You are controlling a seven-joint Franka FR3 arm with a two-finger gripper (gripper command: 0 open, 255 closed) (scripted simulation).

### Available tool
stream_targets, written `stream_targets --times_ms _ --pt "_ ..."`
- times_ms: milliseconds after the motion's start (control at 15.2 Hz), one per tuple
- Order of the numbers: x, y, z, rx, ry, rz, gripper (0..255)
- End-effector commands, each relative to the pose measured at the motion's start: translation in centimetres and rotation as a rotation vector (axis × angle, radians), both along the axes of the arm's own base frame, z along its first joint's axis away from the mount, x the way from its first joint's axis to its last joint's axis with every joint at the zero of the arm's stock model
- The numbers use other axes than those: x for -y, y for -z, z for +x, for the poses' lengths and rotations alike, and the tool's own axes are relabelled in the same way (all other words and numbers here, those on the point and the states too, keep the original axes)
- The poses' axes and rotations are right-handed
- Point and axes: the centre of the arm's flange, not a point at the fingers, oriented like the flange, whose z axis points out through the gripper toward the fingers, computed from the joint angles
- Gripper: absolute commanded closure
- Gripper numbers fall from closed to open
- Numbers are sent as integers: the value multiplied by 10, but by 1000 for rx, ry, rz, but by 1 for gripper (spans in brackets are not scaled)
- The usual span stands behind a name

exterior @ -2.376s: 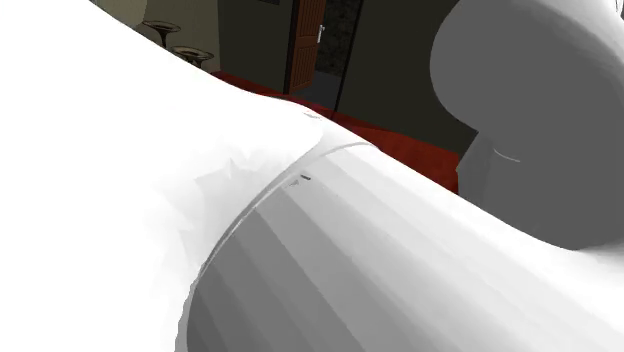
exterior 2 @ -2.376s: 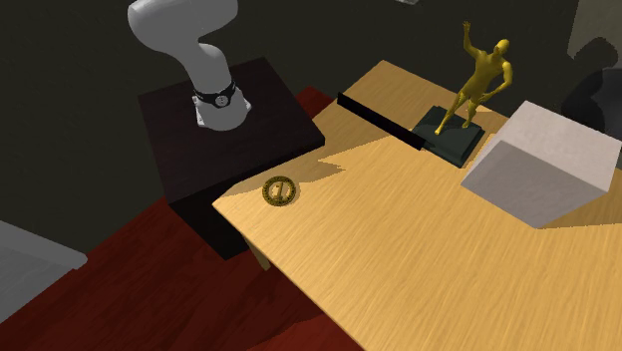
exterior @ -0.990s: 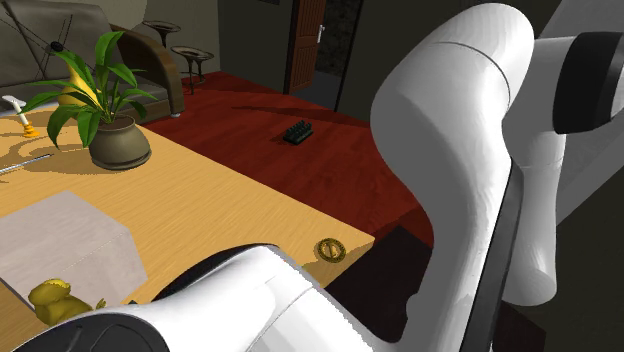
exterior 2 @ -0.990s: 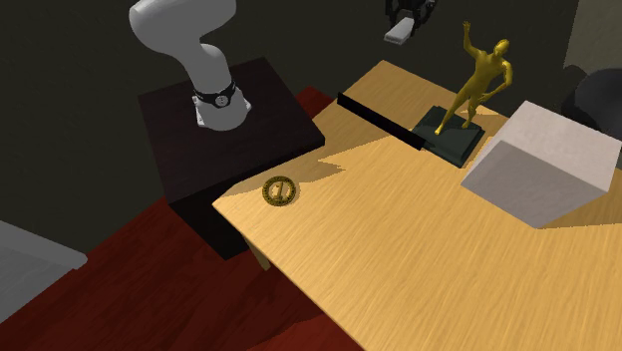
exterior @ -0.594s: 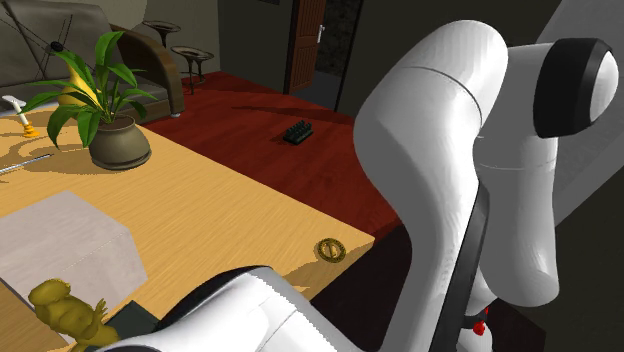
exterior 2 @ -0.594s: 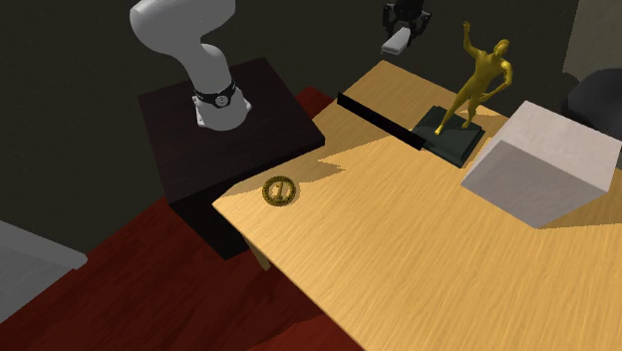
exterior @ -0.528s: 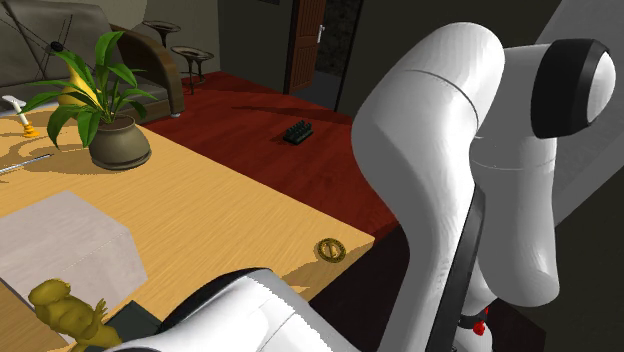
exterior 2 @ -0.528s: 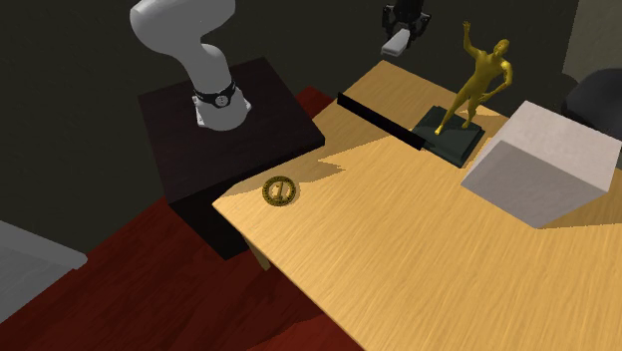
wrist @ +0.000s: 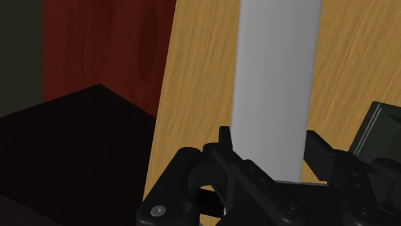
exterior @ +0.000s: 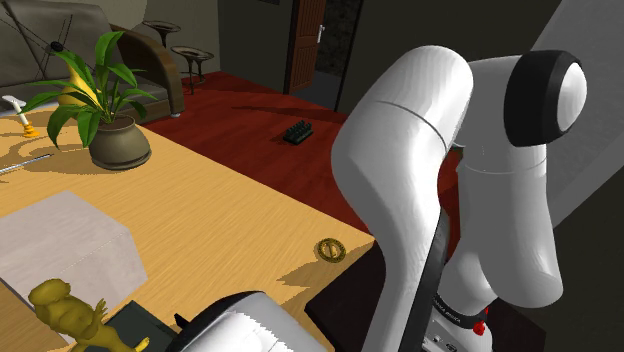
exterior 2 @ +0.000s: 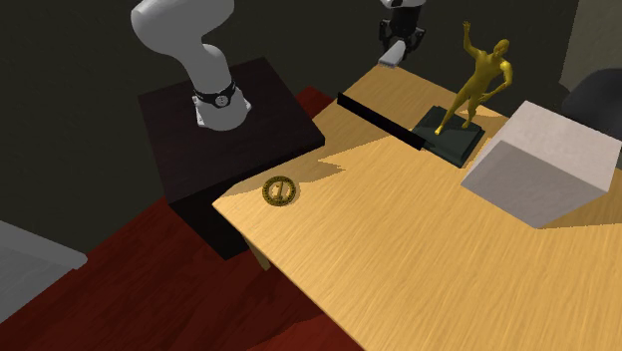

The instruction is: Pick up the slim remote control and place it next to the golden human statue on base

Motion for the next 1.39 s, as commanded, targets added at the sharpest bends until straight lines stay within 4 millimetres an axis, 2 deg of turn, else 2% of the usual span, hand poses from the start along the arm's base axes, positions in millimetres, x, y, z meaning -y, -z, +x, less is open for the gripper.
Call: stream_targets --times_ms 0,1320 --pt "-1 10 1 0 0 1 255" --pt "-1 116 1 0 0 1 255"
